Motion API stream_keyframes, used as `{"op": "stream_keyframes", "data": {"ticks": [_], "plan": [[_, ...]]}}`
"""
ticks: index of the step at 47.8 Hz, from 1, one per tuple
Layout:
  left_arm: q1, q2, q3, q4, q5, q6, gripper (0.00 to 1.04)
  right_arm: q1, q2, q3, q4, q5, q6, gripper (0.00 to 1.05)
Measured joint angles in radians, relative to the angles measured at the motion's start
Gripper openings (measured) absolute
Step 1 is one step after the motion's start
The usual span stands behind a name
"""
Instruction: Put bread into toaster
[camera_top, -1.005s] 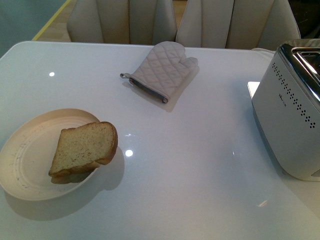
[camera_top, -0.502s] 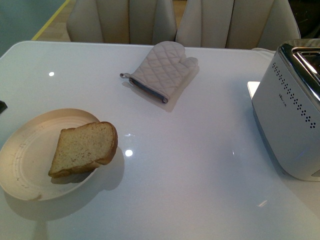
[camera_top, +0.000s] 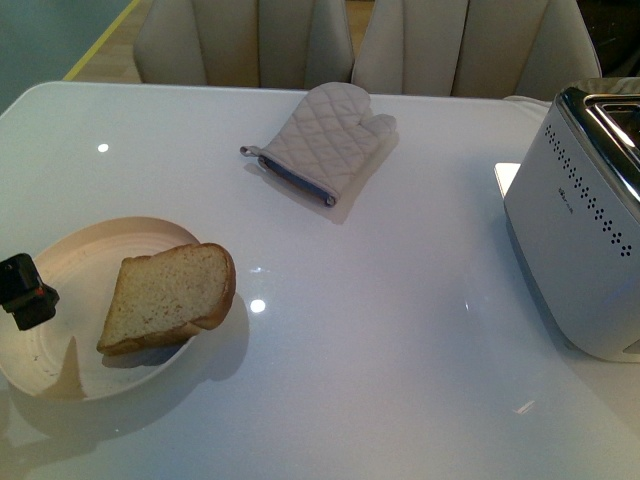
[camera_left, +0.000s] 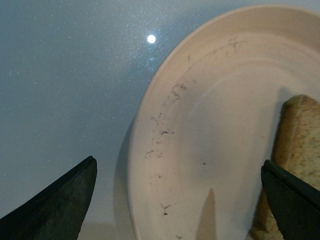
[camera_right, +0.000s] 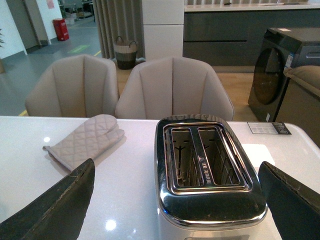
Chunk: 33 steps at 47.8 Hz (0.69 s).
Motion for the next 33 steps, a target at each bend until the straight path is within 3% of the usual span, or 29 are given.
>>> {"op": "stream_keyframes", "data": {"ticks": [8, 33], "plan": [[-0.003, 0.054, 0.024, 0.000, -0.019, 0.026, 0.94, 0.000, 0.000, 0.000, 0.000, 0.000, 0.000, 0.96], [-0.089, 0.105, 0.052, -0.021, -0.063, 0.036, 0.18, 0.000, 0.000, 0.000, 0.000, 0.000, 0.000, 0.96]]}}
